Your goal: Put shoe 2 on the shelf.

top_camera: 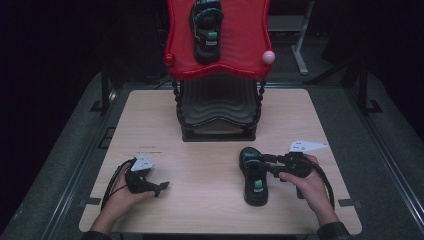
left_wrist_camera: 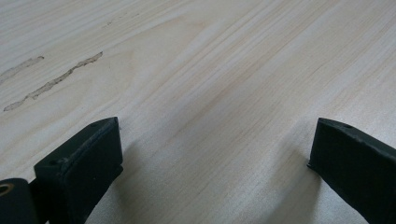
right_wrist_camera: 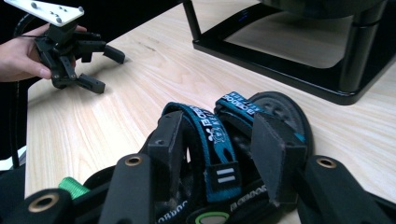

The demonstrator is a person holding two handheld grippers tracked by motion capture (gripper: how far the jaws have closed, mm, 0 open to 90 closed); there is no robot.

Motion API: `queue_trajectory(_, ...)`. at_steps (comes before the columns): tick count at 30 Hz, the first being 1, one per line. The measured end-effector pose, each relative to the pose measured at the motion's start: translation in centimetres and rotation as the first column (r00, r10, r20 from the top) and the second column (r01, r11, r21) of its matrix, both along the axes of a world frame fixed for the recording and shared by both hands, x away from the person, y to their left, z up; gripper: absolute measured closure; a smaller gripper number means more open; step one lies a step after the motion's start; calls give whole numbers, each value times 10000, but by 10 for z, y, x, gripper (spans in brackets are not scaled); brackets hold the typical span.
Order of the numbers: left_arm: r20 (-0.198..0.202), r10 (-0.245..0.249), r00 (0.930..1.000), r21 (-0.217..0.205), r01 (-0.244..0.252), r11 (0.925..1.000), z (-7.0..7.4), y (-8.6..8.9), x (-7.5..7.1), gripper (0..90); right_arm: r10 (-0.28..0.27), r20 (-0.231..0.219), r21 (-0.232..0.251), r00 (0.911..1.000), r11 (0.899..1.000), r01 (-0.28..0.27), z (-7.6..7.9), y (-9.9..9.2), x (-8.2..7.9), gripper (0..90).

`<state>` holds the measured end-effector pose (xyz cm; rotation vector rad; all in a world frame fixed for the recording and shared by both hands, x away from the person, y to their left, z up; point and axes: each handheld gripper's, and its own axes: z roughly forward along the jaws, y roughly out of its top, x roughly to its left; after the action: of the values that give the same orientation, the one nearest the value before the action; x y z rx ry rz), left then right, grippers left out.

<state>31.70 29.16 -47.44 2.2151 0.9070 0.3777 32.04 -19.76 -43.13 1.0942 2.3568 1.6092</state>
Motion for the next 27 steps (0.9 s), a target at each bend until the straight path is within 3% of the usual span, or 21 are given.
queue_trajectory(8, -1, -2, 10000, 4, 2, 10000, 0, 0, 0, 14, 549, -319, -230, 9980, 9982, -556, -10, 13, 5, 517)
queue_trajectory(11, 0, -3, 10000, 4, 3, 10000, 0, 0, 0, 14, 547, -334, -280, 9979, 9981, -557, -11, 14, 6, 569)
queue_trajectory(17, 0, -3, 10000, 2, 3, 10000, 0, 0, 0, 14, 566, -329, 9, 9979, 9984, -566, -11, 9, 8, 658)
queue_trajectory(27, -8, -6, 10000, 10, 6, 10000, 0, 0, 0, 14, 679, -188, 278, 9975, 9973, -674, 0, 4, 6, 671)
